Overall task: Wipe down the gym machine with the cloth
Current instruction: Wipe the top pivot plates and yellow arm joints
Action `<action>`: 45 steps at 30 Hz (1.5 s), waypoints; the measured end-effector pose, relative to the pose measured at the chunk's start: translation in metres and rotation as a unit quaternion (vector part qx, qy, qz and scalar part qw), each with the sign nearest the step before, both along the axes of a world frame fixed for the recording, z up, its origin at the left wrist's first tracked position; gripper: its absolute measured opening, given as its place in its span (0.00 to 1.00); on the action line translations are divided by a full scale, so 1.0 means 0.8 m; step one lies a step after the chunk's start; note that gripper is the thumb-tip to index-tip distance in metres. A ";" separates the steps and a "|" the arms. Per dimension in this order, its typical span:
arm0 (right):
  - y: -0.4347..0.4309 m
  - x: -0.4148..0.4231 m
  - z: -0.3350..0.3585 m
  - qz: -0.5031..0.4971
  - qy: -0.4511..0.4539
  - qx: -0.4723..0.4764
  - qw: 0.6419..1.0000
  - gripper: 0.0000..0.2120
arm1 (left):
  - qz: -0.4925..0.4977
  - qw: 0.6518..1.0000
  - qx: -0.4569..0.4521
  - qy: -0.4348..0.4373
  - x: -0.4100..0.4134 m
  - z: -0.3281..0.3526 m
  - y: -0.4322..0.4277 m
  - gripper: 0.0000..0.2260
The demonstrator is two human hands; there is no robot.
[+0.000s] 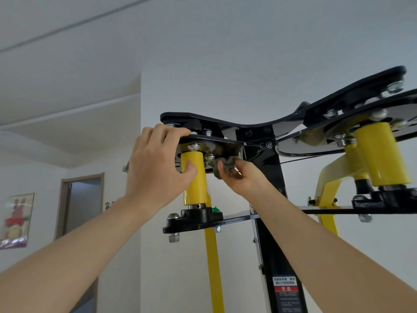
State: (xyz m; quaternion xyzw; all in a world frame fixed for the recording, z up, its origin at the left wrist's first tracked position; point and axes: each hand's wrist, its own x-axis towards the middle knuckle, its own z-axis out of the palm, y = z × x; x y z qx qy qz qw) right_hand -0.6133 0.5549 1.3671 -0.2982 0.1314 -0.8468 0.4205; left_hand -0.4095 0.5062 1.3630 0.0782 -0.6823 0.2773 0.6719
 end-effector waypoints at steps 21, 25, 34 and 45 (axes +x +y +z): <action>0.040 0.016 -0.006 -0.095 0.040 -0.073 0.992 0.07 | -0.007 0.999 -0.002 0.032 -0.011 -0.003 0.003 0.22; 0.021 -0.031 -0.008 -0.080 -0.009 -0.047 0.996 0.14 | 0.004 1.000 -0.010 0.026 -0.009 -0.002 0.001 0.23; -0.024 -0.057 0.006 -0.119 -0.015 0.037 0.992 0.02 | 0.039 0.999 -0.013 0.014 -0.013 -0.003 -0.006 0.25; -0.074 -0.029 0.009 -0.113 0.048 0.097 0.988 0.12 | 0.049 0.998 -0.034 0.013 -0.009 -0.003 -0.011 0.27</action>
